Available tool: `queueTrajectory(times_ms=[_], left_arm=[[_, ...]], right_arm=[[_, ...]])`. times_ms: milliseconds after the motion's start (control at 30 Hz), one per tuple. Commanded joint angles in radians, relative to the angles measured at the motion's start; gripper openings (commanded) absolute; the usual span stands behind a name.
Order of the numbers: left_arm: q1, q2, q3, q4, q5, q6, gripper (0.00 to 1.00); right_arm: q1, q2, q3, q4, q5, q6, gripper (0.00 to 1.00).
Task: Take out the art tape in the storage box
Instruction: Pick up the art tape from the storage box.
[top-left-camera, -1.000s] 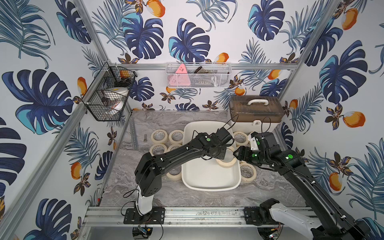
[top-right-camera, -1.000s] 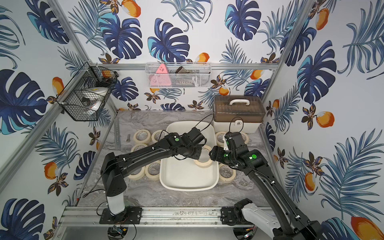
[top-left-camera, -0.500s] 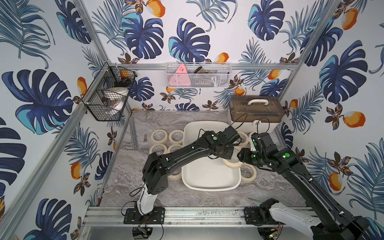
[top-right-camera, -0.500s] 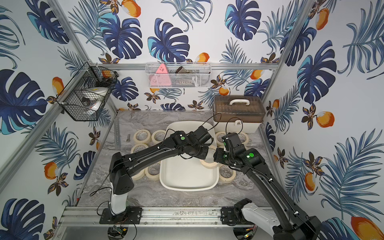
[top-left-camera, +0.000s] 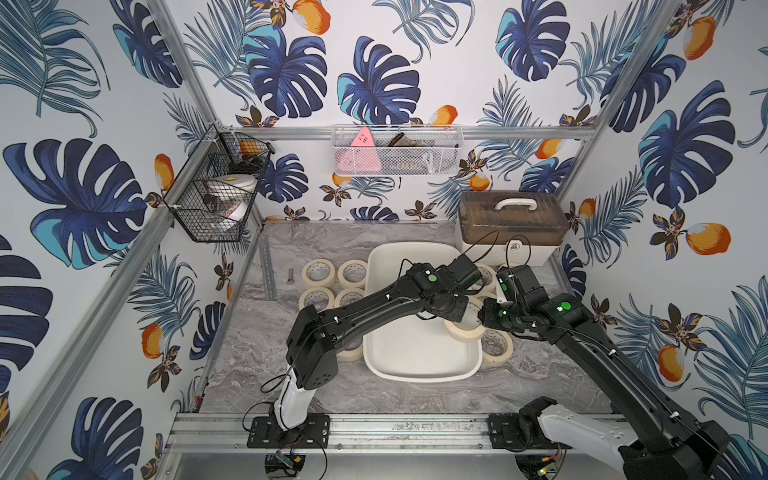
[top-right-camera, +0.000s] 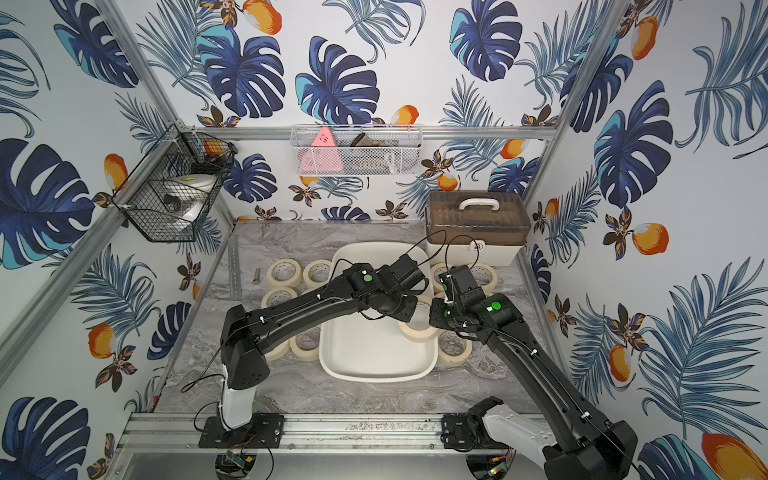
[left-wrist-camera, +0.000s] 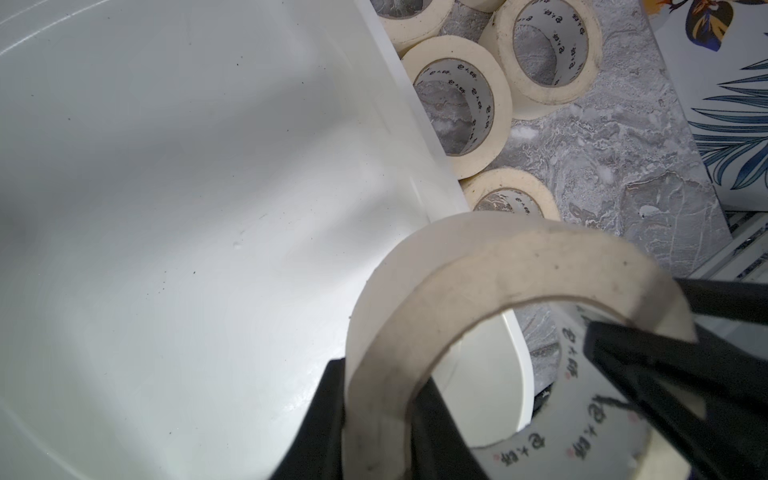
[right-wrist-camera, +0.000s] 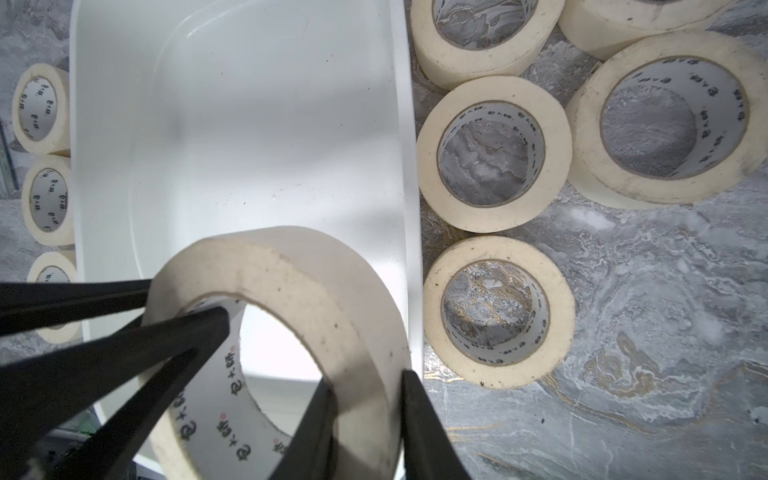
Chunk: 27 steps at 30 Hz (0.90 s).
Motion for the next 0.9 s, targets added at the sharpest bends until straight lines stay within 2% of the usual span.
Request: queueTrajectory(times_ms=[0,167,233,333,567,867], left_arm=[[-0.001,-0.03,-0.009,0.046,0.016,-0.007,0.0],[-0.001,-0.091,-0.068,0.118,0.05,0.004,0.32],[-0.001,-0.132,-0.104,0.163,0.054,0.016,0.46],[-0.001,-0.178,-0.14,0.198,0.046,0.027,0.58],[-0.001,-0.274,-0.206,0.239,0.001,0.044,0.73],[0.002,-0.425,-0.349,0.302,-0.125,0.057,0.82]], right_arm=[[-0.001,-0.003,0.0,0.003,0.012,0.022,0.16],[-0.001,-0.009,0.0,0.008,0.027,0.017,0.0],[-0.001,-0.01,0.0,0.008,0.034,0.016,0.0],[-0.001,-0.013,0.001,0.009,0.049,0.016,0.0],[-0.001,-0.006,0.007,-0.007,0.114,0.014,0.0],[-0.026,-0.023,0.015,-0.087,0.367,0.148,0.0]])
